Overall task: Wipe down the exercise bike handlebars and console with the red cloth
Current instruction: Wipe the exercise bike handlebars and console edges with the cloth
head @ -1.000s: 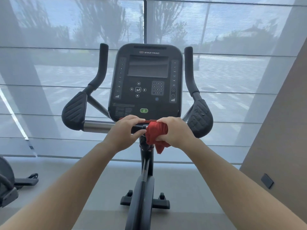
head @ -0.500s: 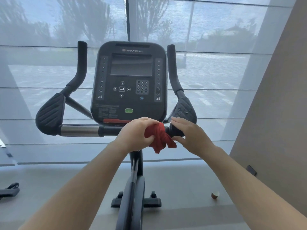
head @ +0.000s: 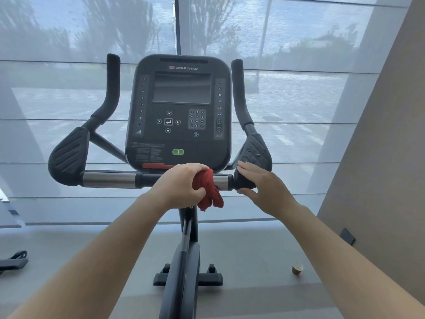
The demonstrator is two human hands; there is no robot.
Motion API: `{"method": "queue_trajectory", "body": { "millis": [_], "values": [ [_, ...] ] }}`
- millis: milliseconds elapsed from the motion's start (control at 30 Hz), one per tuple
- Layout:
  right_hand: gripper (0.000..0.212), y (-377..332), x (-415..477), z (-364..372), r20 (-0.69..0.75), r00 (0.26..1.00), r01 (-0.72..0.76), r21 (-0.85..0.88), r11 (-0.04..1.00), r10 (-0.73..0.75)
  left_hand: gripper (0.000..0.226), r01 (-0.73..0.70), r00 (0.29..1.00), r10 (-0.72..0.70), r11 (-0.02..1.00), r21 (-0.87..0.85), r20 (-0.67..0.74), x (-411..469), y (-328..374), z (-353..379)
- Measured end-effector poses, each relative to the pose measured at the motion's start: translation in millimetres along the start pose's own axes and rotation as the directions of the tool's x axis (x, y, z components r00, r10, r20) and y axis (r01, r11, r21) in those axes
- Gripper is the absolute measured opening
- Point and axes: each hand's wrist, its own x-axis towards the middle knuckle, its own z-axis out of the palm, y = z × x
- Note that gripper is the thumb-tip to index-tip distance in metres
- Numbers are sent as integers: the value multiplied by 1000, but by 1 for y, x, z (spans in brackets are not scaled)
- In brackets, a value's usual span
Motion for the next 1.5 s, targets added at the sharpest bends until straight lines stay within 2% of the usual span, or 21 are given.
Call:
{"method": "queue_trajectory", "body": {
  "millis": [167, 333, 567, 767, 933, 1100, 1267, 1367, 1500],
  "values": [
    [61, 12, -1, -5, 3, 1000, -15, -18, 1000, 15, 48, -13, 999, 9, 995, 101, 40, 15, 13, 8],
    [61, 17, 0, -6, 23, 1000, 18, -4, 1000, -18, 38, -25, 999, 22, 996, 90, 40, 36, 33, 27],
    [60, 19, -3, -3, 2, 999, 32, 17, 999, -33, 55, -87, 996, 83, 987, 132, 38, 20, 18, 26],
    [60, 18, -5, 2, -28, 999, 31, 14, 999, -31, 55, -23, 998, 38, 958, 286, -46, 14, 17, 33],
    [60, 18, -5, 2, -28, 999, 29, 19, 999, -29, 51, -35, 996, 56, 962, 271, -71, 30, 33, 48],
    [60, 16, -5, 2, -21, 1000, 16, 17, 1000, -16, 49, -81, 996, 86, 966, 246, -10, 23, 22, 43],
    [59, 10, -5, 3, -27, 1000, 1, 6, 1000, -1, 45, 0, 1000, -3, 967, 255, 10, 14, -7, 23],
    [59, 8, -6, 4, -24, 1000, 2, 0, 1000, -2, 52, -10, 1000, 10, 970, 244, -2, 7, -15, 20],
    [55, 3, -7, 9, -49, 999, -5, -23, 1000, 4, 61, -80, 996, 68, 954, 288, 53, -4, -25, 16]
  ]
}}
